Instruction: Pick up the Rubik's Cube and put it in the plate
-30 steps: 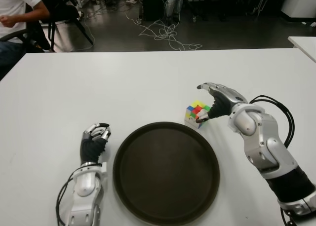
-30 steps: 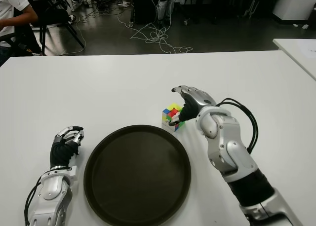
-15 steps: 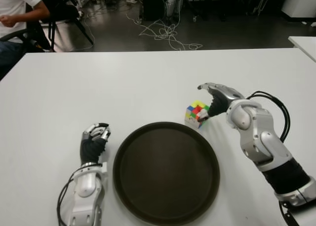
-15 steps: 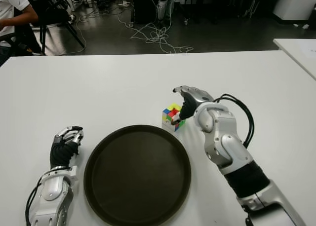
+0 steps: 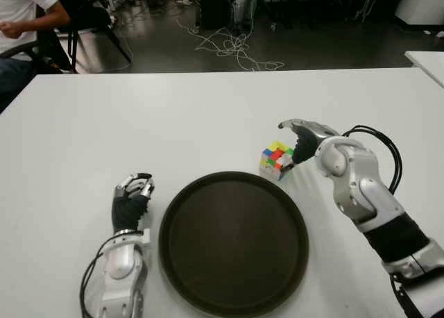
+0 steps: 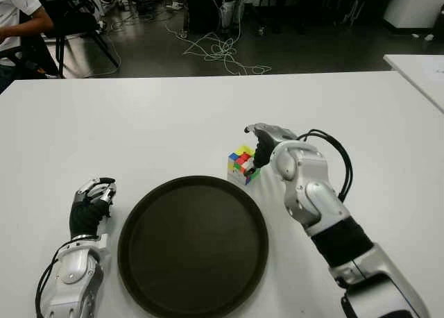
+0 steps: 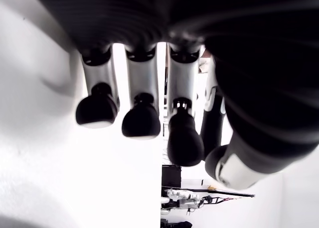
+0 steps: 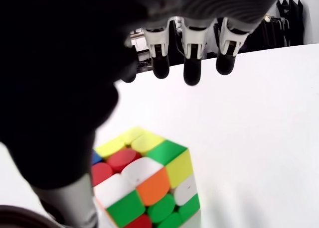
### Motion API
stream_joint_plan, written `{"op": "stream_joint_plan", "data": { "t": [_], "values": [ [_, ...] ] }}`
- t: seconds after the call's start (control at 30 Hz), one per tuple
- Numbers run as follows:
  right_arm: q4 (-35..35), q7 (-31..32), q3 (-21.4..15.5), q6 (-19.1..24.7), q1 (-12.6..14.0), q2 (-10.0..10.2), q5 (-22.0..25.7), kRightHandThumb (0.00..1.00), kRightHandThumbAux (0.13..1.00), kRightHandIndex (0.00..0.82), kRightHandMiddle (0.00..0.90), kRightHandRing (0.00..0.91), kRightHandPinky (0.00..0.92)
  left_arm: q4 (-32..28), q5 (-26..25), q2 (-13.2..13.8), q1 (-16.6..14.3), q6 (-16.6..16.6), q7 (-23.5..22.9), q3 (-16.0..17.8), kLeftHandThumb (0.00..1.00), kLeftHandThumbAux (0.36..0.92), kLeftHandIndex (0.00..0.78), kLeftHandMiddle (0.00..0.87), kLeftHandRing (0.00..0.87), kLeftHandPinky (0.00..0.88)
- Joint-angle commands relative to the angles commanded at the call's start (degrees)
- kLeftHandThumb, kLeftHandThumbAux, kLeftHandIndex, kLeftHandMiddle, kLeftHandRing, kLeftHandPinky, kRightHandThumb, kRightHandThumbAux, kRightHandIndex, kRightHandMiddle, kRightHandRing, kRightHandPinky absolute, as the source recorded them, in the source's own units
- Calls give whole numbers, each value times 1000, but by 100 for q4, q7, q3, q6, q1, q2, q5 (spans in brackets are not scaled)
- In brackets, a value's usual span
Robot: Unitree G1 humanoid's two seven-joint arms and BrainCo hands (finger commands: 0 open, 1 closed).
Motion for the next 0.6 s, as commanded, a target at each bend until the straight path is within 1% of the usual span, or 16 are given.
{"op": "stream_joint_plan", "data": {
  "t": [0.17,0.3,0.43,0.6],
  "values": [
    [167,-35,27,-165,-83,-12,29,0,854,62,103,103,67,12,43,19,6,-25,6,-18,713,704,444,792,817,817],
    [266,70,65,-129,-172,7,-19,0,863,60,100,102,70,4,54,12,12,-16,24,-15,713,705,444,791,817,817],
    [433,69,81,-89,-237,87,-3,0,848,64,114,119,86,25,15,6,16,-54,-4,-3,713,705,444,790,816,816],
    [623,-84,37,-221,-244,166,89,0,850,76,125,130,92,42,44,31,21,-82,-21,-20,712,705,444,794,818,816]
  ]
}}
